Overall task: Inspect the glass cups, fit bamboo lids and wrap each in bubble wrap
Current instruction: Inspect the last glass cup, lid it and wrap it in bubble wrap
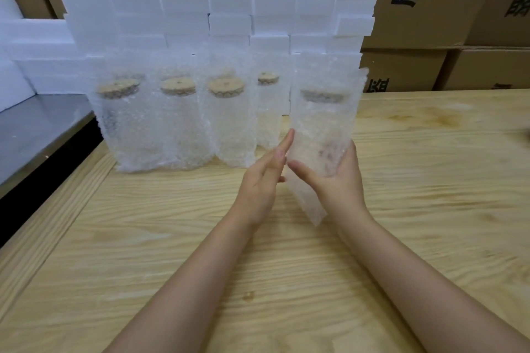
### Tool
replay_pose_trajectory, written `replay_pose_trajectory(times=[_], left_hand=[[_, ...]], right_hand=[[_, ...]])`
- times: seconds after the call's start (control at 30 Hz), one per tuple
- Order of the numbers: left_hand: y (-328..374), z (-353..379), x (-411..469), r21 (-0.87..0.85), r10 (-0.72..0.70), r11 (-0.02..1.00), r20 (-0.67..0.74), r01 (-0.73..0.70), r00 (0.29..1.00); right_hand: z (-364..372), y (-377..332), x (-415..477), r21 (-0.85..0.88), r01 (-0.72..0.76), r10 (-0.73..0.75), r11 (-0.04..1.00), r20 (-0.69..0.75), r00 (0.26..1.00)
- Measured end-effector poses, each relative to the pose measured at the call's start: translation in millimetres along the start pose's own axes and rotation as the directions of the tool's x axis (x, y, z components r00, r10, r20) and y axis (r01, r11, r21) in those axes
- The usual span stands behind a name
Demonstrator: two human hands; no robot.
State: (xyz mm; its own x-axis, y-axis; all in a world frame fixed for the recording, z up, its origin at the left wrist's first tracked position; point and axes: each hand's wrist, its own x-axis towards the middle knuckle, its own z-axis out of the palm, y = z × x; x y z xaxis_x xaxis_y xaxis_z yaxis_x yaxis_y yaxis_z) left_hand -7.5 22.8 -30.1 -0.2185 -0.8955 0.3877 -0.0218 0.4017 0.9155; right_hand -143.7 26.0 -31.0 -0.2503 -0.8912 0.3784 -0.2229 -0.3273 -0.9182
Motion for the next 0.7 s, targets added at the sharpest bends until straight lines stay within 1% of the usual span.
replay_pose_trajectory(times=[0.07, 0.13, 0.2, 0.23, 0.27, 0.33, 0.37, 0.4, 0.47, 0.57, 0.63, 0.7], left_hand=[[-1.4, -0.6, -0.5, -0.037, 0.064, 0.997, -0.07, -0.067, 0.995], [-1.9, -3.4, 0.0, -0.065, 0.089, 0.993, -0.188, -0.103, 0.978], [-5.5, -9.0, 0.6, -0.05, 0.06, 0.996, -0.245, -0.074, 0.968], [-8.9, -13.0, 0.4, -0.045, 0.011, 0.999, -0.221, -0.022, 0.975], [-11.7, -16.8, -0.1, -0.07, -0.052, 0.997, -0.158, 0.041, 0.986], [-16.1, -21.1, -1.8, -0.185, -0.142, 0.972, 0.02, 0.143, 0.99], [-17.8, -21.4, -2.7, -0.22, -0.139, 0.963, 0.088, 0.155, 0.986], [-18.7, -19.9, -3.6, -0.22, -0.112, 0.966, 0.119, 0.136, 0.987], [-17.3, -15.2, -4.6, -0.205, -0.071, 0.974, 0.099, 0.091, 0.993], [-19.3, -12.3, -4.2, -0.219, -0.056, 0.974, 0.047, 0.065, 0.997], [-20.3, -11.6, -3.8, -0.198, -0.065, 0.978, 0.014, 0.067, 0.998], [-22.4, -13.0, -3.9, -0.14, -0.085, 0.987, -0.021, 0.081, 0.996]], right_hand=[[-6.4, 4.2, 4.4, 0.123, -0.031, 0.026, 0.992, 0.049, 0.998], [-11.6, 6.3, 9.0, 0.281, -0.073, 0.035, 0.957, 0.139, 0.99], [-15.0, 6.7, 12.8, 0.373, -0.113, 0.017, 0.921, 0.251, 0.968], [-15.2, 6.8, 14.1, 0.401, -0.139, 0.009, 0.905, 0.309, 0.951], [-15.2, 7.7, 14.7, 0.431, -0.175, 0.006, 0.885, 0.365, 0.931], [-15.5, 11.1, 13.7, 0.481, -0.287, 0.025, 0.828, 0.479, 0.877], [-16.2, 12.3, 12.5, 0.491, -0.338, 0.033, 0.803, 0.529, 0.848], [-17.5, 13.3, 12.4, 0.483, -0.365, 0.044, 0.796, 0.556, 0.83], [-19.7, 13.7, 13.4, 0.446, -0.357, 0.081, 0.82, 0.528, 0.845], [-21.2, 14.8, 15.1, 0.43, -0.308, 0.07, 0.849, 0.486, 0.871], [-21.0, 13.1, 15.4, 0.365, -0.208, 0.04, 0.907, 0.42, 0.907], [-19.3, 10.8, 14.6, 0.252, -0.111, 0.001, 0.962, 0.399, 0.917]])
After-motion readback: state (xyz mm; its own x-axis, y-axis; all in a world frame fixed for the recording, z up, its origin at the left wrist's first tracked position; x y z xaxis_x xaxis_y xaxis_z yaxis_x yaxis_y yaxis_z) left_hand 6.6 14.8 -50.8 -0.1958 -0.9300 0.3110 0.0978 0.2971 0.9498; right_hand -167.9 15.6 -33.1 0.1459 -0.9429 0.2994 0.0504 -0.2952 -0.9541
